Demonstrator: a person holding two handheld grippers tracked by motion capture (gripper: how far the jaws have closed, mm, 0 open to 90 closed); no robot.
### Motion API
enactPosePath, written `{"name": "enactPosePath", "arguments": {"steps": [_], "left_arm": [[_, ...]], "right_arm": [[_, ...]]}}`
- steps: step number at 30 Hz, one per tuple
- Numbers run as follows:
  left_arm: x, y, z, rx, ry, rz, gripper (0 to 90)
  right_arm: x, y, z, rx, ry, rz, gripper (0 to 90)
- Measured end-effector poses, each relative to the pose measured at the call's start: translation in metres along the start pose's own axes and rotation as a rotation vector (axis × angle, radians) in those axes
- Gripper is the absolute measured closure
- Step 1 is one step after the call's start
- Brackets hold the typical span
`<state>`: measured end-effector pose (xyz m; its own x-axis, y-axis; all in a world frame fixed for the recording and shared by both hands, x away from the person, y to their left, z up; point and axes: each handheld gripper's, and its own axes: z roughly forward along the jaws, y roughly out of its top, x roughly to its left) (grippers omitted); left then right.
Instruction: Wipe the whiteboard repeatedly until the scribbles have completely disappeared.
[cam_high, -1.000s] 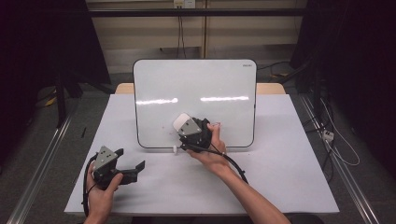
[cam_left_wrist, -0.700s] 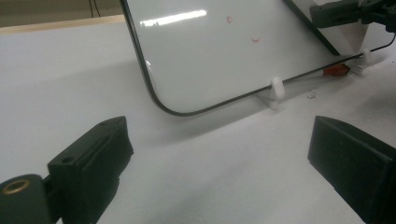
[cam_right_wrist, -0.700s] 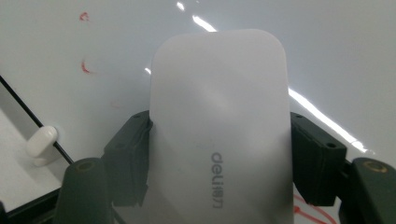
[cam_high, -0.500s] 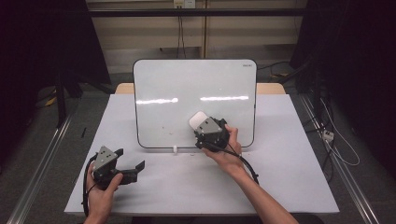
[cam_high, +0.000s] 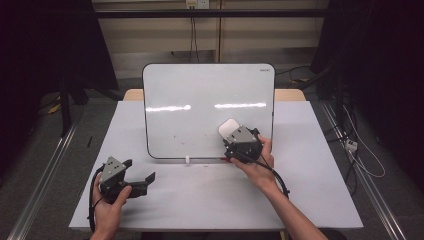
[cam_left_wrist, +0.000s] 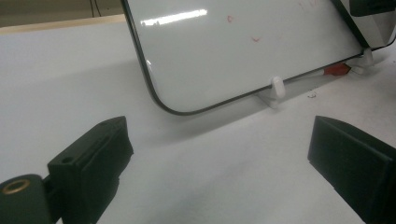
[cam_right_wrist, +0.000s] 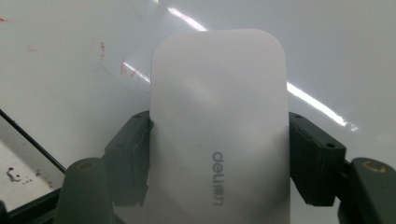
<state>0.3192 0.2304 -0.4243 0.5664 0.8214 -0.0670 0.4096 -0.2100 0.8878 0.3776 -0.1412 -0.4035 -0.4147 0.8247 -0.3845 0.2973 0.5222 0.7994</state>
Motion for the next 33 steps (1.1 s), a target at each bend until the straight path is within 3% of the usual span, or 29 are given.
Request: {"name": "enactPosePath", "arguments": {"steps": [8,18,25,33], "left_arm": [[0.0,-0.001,0.0,-0.004,0.006,-0.005,5.7],[-0.002,0.001,0.004,0.009,-0.005,0.003,5.7],[-0.003,0.002,0.006,0.002,-0.005,0.006,5.7],[-0.002,0.002,0.005,0.001,-0.007,0.006,5.7]], "right_arm": [[-0.012,-0.006,-0.004,0.009,-0.014,0.025,30.9],[-0.006,-0.003,-0.002,0.015,-0.031,0.038,30.7],[0.002,0.005,0.003,0.015,-0.024,0.021,30.7],[0.024,0.022,0.013,-0.001,0.008,-0.019,30.5]]}}
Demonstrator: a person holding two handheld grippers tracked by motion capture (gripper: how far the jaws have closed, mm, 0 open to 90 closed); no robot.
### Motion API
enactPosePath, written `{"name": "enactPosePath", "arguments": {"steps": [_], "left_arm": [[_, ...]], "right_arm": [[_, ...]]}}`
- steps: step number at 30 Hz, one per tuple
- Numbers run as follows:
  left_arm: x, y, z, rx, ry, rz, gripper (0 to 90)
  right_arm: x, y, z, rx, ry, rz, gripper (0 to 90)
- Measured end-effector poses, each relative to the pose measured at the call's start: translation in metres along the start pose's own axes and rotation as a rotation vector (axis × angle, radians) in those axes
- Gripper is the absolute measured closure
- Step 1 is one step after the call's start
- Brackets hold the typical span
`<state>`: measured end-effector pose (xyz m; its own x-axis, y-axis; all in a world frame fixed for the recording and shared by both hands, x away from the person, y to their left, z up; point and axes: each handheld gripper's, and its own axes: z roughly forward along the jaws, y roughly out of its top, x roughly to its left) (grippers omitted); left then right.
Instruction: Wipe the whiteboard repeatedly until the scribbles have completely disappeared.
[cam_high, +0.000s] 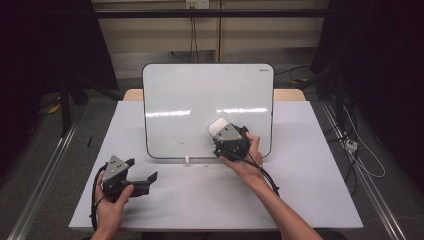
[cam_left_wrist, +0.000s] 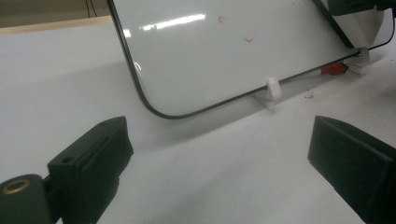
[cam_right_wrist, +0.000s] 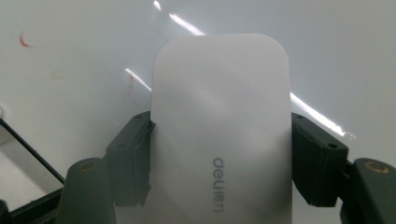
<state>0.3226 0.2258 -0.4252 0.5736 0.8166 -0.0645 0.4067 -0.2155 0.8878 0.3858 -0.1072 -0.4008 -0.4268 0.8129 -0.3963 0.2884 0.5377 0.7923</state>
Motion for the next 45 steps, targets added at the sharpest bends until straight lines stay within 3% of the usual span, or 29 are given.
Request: {"name": "enactPosePath", "arguments": {"steps": [14,24,27,31,40,45], "left_arm": [[0.001,0.0,-0.001,0.001,-0.001,0.007,5.7],[0.002,0.0,-0.003,-0.007,0.002,0.002,5.7],[0.002,0.0,-0.005,-0.013,0.0,-0.003,5.7],[0.003,-0.001,-0.006,-0.008,-0.004,-0.004,5.7],[0.003,-0.002,-0.006,-0.013,0.007,-0.001,5.7],[0.003,-0.002,-0.008,-0.013,0.009,0.0,5.7]], "right_arm": [[0.045,0.033,0.022,-0.034,0.072,-0.044,30.1],[0.097,0.058,0.04,-0.061,0.131,-0.143,30.1],[0.111,0.065,0.045,-0.057,0.118,-0.182,30.2],[0.111,0.066,0.046,-0.057,0.123,-0.186,30.2],[0.102,0.059,0.04,-0.025,0.197,-0.296,30.3],[0.091,0.049,0.034,-0.022,0.184,-0.246,30.3]]}}
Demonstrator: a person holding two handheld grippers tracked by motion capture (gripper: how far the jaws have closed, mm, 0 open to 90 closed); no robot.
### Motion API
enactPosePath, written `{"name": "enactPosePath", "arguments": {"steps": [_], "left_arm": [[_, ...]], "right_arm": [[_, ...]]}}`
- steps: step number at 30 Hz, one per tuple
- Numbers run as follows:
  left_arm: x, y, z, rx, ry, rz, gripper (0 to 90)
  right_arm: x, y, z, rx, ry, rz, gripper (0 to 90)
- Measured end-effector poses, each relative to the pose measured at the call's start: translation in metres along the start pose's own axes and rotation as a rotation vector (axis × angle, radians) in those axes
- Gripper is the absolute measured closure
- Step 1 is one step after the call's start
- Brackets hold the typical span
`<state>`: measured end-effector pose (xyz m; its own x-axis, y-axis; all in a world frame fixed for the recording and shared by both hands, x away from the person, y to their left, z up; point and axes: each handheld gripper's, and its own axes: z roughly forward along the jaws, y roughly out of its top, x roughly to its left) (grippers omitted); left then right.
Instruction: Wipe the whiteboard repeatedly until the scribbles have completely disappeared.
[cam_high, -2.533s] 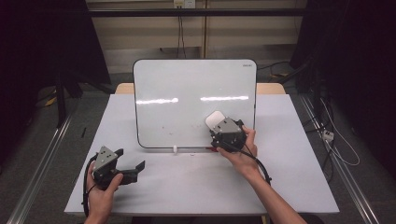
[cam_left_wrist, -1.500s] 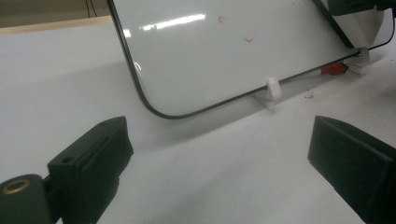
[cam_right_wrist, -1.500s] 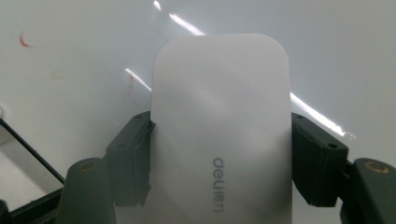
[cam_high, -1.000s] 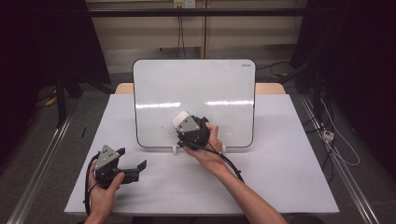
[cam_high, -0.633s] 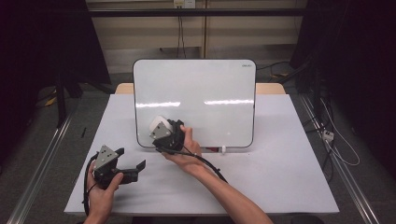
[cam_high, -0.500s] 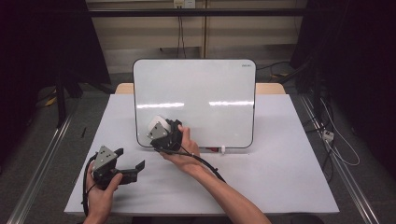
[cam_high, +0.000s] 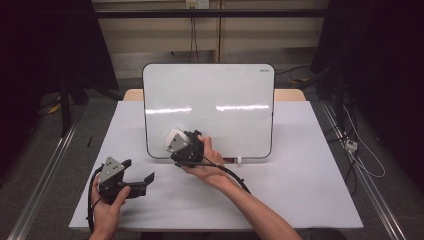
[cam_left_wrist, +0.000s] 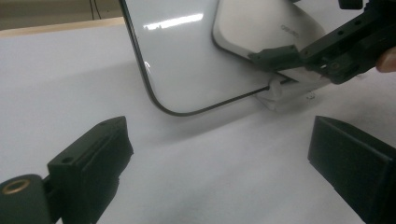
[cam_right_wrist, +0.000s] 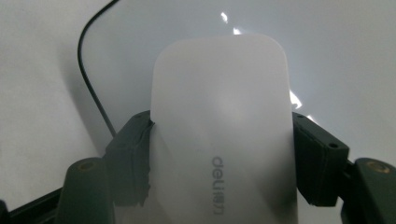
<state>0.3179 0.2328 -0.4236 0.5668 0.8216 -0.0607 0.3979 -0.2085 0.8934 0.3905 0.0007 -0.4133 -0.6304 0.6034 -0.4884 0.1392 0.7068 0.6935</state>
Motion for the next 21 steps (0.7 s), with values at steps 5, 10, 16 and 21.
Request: {"name": "enactPosePath", "arguments": {"steps": [5,10,16,21], "left_arm": [[0.0,0.0,0.001,0.007,0.001,0.002,5.7],[-0.001,0.0,0.003,0.003,-0.006,-0.005,5.7],[-0.003,0.001,0.004,0.007,-0.004,0.0,5.7],[-0.003,0.001,0.006,0.01,-0.007,0.004,5.7]], "right_arm": [[-0.021,-0.018,-0.013,-0.009,-0.034,0.093,30.3],[-0.041,-0.035,-0.026,-0.008,-0.07,0.158,30.3],[-0.042,-0.038,-0.029,0.011,-0.096,0.141,30.3],[-0.037,-0.031,-0.024,0.033,-0.097,0.094,30.3]]}}
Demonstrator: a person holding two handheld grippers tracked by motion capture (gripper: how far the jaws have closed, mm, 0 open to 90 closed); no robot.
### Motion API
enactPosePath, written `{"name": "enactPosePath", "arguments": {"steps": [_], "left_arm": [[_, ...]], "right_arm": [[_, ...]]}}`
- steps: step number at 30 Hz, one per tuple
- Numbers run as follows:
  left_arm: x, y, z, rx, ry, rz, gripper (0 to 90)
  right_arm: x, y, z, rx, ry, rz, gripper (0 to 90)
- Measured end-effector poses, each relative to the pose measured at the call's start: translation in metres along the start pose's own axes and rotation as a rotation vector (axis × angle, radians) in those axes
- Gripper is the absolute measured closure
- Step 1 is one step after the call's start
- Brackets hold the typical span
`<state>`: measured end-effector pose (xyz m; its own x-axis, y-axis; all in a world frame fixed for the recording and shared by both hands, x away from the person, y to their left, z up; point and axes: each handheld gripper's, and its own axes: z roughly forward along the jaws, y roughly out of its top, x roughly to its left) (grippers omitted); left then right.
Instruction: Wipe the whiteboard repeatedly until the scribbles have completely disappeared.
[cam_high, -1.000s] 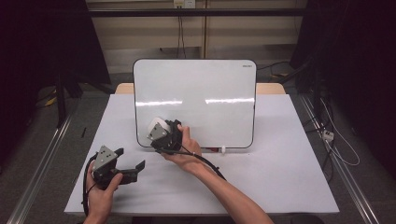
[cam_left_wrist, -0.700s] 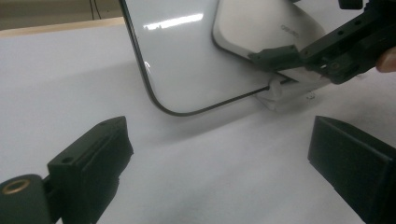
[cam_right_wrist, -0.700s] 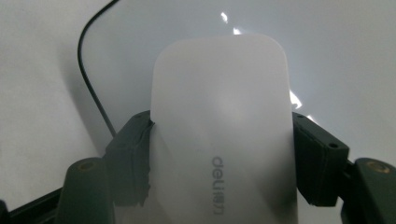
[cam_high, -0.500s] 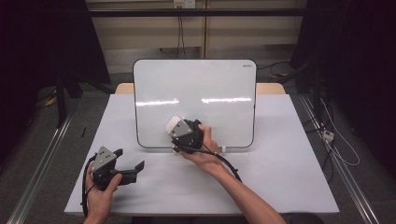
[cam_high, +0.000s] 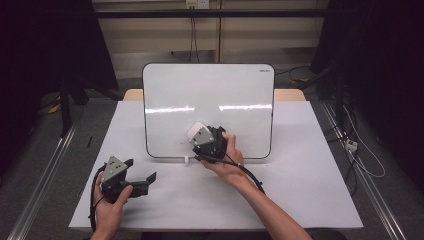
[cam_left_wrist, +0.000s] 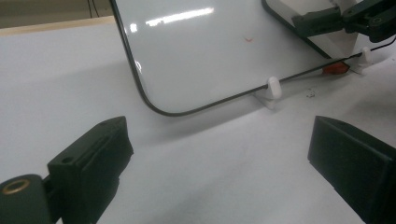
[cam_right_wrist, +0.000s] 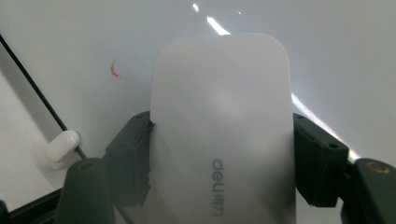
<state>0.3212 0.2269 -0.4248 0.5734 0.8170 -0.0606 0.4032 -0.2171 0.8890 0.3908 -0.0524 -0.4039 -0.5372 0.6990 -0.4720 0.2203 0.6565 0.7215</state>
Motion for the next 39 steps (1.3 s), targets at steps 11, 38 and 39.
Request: {"name": "enactPosePath", "arguments": {"steps": [11,38,39], "left_arm": [[0.0,0.001,0.001,-0.003,-0.004,0.002,5.7],[0.003,0.0,-0.002,-0.008,-0.003,-0.007,5.7],[0.003,0.0,-0.002,-0.007,-0.002,-0.008,5.7]], "right_arm": [[0.012,0.016,0.009,0.0,0.022,-0.043,30.3],[0.058,0.054,0.034,-0.049,0.079,-0.099,30.2],[0.057,0.054,0.032,-0.052,0.081,-0.095,30.3]]}}
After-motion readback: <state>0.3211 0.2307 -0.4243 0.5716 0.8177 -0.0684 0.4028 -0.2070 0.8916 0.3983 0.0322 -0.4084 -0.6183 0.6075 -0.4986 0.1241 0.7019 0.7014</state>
